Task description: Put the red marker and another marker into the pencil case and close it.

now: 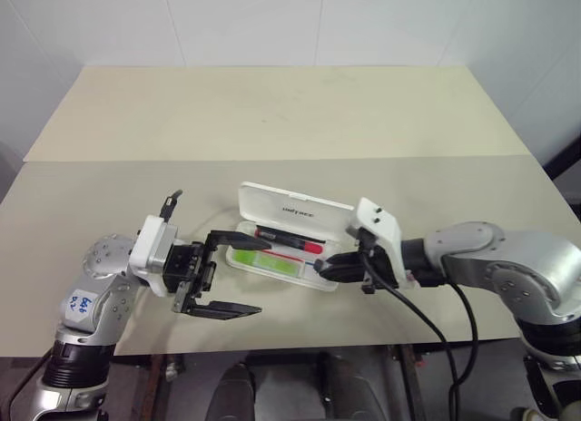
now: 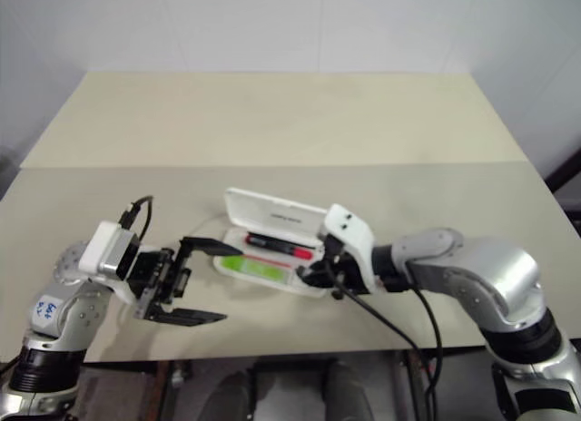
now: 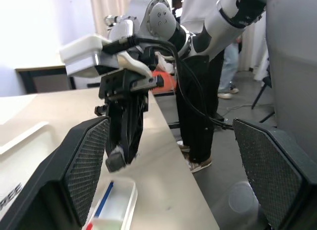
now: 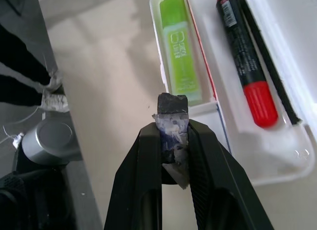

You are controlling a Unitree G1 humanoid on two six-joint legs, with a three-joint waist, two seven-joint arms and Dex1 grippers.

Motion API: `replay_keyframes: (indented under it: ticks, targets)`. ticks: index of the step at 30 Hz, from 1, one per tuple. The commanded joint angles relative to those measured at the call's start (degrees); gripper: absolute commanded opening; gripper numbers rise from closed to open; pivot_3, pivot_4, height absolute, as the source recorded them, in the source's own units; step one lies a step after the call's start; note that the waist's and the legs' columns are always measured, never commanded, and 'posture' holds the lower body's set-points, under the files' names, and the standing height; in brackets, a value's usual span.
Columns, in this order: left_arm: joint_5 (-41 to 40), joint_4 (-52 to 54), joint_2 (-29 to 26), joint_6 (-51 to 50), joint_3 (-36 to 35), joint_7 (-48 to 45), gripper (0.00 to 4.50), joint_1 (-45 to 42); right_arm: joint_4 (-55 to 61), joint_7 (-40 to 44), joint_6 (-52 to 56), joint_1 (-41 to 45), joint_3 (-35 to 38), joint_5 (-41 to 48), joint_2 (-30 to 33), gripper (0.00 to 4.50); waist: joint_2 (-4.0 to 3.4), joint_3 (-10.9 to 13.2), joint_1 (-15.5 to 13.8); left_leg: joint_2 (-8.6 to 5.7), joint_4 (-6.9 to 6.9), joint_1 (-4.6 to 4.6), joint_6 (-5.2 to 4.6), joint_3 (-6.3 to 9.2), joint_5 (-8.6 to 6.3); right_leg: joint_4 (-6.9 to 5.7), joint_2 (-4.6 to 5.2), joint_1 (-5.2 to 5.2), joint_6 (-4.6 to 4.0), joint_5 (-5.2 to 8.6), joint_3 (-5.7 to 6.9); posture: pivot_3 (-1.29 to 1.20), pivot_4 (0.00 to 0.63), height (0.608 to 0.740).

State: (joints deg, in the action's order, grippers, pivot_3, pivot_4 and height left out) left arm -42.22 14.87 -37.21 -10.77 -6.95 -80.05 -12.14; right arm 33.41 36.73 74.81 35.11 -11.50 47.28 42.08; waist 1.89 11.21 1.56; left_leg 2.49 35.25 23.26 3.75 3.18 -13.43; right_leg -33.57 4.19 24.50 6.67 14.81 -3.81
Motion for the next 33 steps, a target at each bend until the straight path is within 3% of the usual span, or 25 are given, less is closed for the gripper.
replay_keyframes:
  ticks: [1,7,18,30,33]
  targets:
    - [-0.5,1.7,-2.7,1.0,-4.1,-1.0,4.25,3.4,1.0,0.8,-2.1,1.4,-1.6,-1.5,-0.3,0.5,0.0,0.0,0.0,0.02,-0.02,0.0,0.0,0.0,0.0,0.0,-0.01,0.01,-0.01,0.0,0.0,0.0,0.15,0.74]
    - [-0.1,2.5,-5.6,2.4,-7.8,-0.9,4.25,7.0,-0.4,1.5,-2.9,2.9,-4.0,-3.4,-1.1,0.5,0.0,0.0,0.1,0.1,-0.04,-0.03,0.01,-0.06,-0.01,0.03,-0.05,0.04,-0.04,0.02,0.0,0.0,0.15,0.74]
    - [0.0,3.8,-6.0,2.8,-9.1,1.6,4.25,7.6,-4.8,3.7,-5.2,6.6,-8.1,-7.8,-2.8,0.5,-0.01,0.0,0.1,0.14,-0.08,-0.03,0.04,-0.09,-0.02,0.03,-0.08,0.06,-0.11,0.05,-0.01,0.0,0.15,0.74]
    - [-0.3,3.4,-5.9,2.9,-8.9,2.8,4.25,6.1,-6.6,4.7,-6.0,6.4,-8.1,-12.1,-1.5,4.46,-0.01,0.0,0.1,0.15,-0.07,-0.05,0.04,-0.11,-0.02,0.0,-0.1,0.07,-0.11,0.04,-0.01,0.0,0.15,0.74]
    - [-0.6,3.7,-5.8,2.5,-8.7,3.1,4.25,5.7,-5.4,6.0,-5.0,6.7,-5.8,-10.7,-0.7,4.46,-0.01,0.0,0.1,0.16,-0.07,-0.05,0.04,-0.11,-0.02,-0.02,-0.11,0.07,-0.11,0.04,-0.01,0.0,0.15,0.74]
